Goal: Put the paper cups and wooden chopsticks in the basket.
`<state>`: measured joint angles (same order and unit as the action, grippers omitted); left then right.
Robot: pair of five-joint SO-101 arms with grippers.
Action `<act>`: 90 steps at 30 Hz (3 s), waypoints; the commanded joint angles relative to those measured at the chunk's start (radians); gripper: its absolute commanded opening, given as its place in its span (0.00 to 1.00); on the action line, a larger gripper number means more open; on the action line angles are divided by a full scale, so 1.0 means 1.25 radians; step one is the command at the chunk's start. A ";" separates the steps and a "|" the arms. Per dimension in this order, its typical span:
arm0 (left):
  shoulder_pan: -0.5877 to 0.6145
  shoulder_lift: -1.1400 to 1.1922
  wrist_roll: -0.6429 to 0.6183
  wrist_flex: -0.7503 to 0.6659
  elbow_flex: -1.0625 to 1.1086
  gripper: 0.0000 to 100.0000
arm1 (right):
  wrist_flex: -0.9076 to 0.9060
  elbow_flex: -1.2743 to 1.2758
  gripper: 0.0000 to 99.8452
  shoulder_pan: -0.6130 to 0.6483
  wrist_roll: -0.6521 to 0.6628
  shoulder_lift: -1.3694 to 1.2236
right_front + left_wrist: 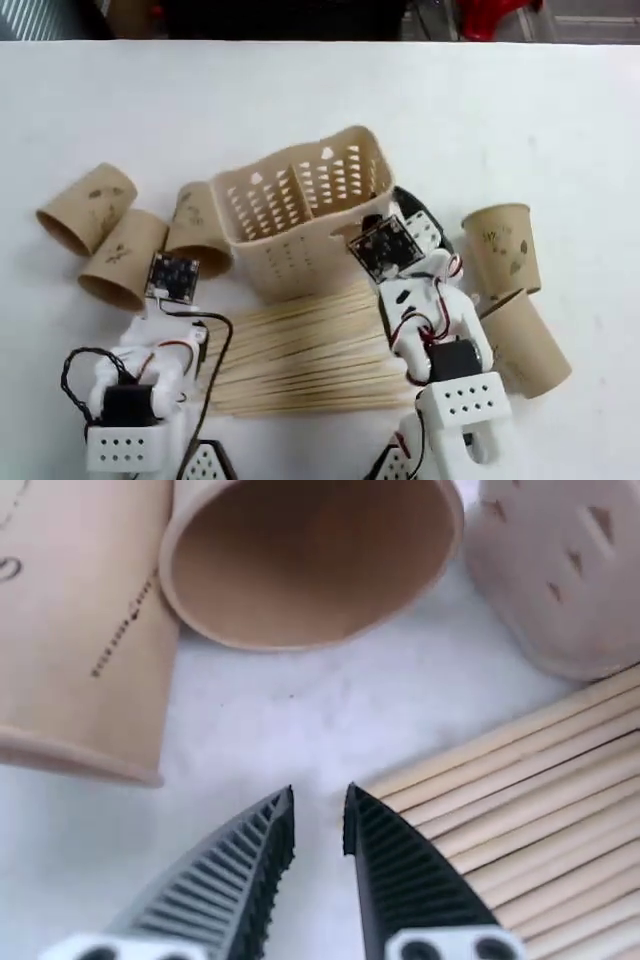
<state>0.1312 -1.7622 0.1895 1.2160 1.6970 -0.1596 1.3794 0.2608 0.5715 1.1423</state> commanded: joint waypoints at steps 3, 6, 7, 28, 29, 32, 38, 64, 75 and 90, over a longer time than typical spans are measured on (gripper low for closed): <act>-0.006 -0.001 0.005 0.002 -0.001 0.10 | 0.021 0.055 0.02 0.014 0.012 0.013; -0.004 -0.001 0.005 0.002 -0.001 0.10 | 0.021 0.066 0.03 -0.009 0.010 0.013; -0.006 -0.001 0.005 0.002 -0.001 0.10 | 0.020 0.069 0.04 -0.019 0.007 0.013; -0.004 -0.001 0.005 0.002 -0.001 0.10 | -0.080 0.064 0.16 -0.037 -0.198 0.015; -0.004 -0.001 0.005 0.002 -0.001 0.10 | -0.080 0.063 0.16 -0.037 -0.201 0.015; -0.004 -0.001 0.005 0.002 -0.001 0.10 | -0.084 0.063 0.17 -0.037 -0.201 0.015; -0.004 -0.001 0.005 0.002 -0.001 0.10 | -0.088 0.064 0.27 -0.037 -0.257 0.014; -0.006 -0.001 0.005 0.002 -0.001 0.10 | -0.242 -0.056 0.27 -0.063 -0.284 0.083; -0.004 -0.001 0.005 0.002 -0.001 0.10 | -0.278 -0.218 0.27 -0.069 -0.339 -0.198; -0.006 -0.001 0.005 0.002 -0.001 0.10 | -0.365 -0.285 0.37 -0.057 -0.338 -0.265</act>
<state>0.1312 -1.7622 0.1895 1.2160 1.6970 -0.5861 1.0633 0.1903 0.1481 0.8140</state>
